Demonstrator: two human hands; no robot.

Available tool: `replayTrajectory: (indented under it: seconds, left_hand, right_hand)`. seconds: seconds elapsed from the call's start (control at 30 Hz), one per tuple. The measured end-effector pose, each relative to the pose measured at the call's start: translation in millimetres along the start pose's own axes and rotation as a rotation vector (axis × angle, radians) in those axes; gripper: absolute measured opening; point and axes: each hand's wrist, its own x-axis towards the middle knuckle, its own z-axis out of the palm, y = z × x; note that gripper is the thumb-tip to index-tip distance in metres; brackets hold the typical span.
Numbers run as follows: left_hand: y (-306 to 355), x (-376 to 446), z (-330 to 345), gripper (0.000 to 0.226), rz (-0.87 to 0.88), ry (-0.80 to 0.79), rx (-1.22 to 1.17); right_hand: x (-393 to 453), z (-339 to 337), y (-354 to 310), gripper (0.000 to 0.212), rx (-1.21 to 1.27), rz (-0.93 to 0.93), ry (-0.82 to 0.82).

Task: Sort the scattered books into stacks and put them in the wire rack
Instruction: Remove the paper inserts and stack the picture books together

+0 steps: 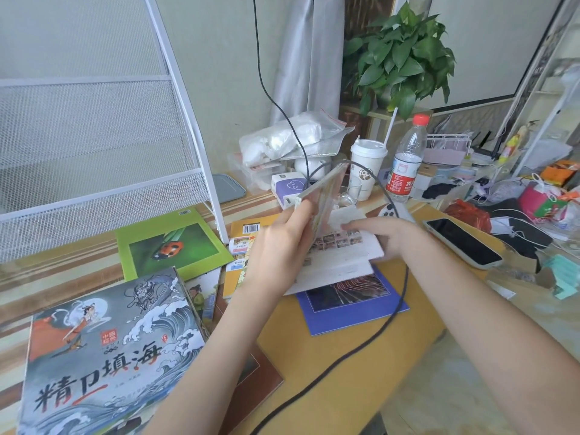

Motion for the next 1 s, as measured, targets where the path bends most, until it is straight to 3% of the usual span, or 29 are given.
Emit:
replayTrajectory:
  seconds: [0.13,0.33,0.47,0.53,0.73,0.87,1.0]
  left_hand:
    - [-1.5,0.3,1.9,0.009,0.033,-0.017,0.017]
    - [3.9,-0.8,4.5,0.008,0.082,-0.099,0.022]
    - [9.8,-5.3,14.2,0.050,0.157,-0.216,0.162]
    - [13.8,-7.9,16.3,0.055,0.189,-0.301,0.211]
    - [34.9,-15.1,15.7,0.048,0.165,-0.603,0.264]
    - [38.9,-16.3,14.5,0.052,0.196,-0.712,0.237]
    - [50.7,-19.9,1.9,0.075,0.147,-0.825,0.257]
  right_hand:
    - [2.9,23.3,13.9,0.024,0.064,-0.021,-0.049]
    - [-6.3,28.1,36.7,0.034,-0.021,-0.028,0.035]
    - [-25.5,34.7,43.7,0.018,-0.042,-0.095,0.082]
    - [-39.5,33.9,43.3,0.010,-0.036,-0.132,0.098]
    - [-78.3,13.2,42.4,0.041,-0.079,-0.235,0.151]
    - [-98.3,9.1,47.8,0.031,-0.082,-0.242,0.193]
    - [-120.6,-0.5,54.6,0.041,-0.100,-0.256,0.238]
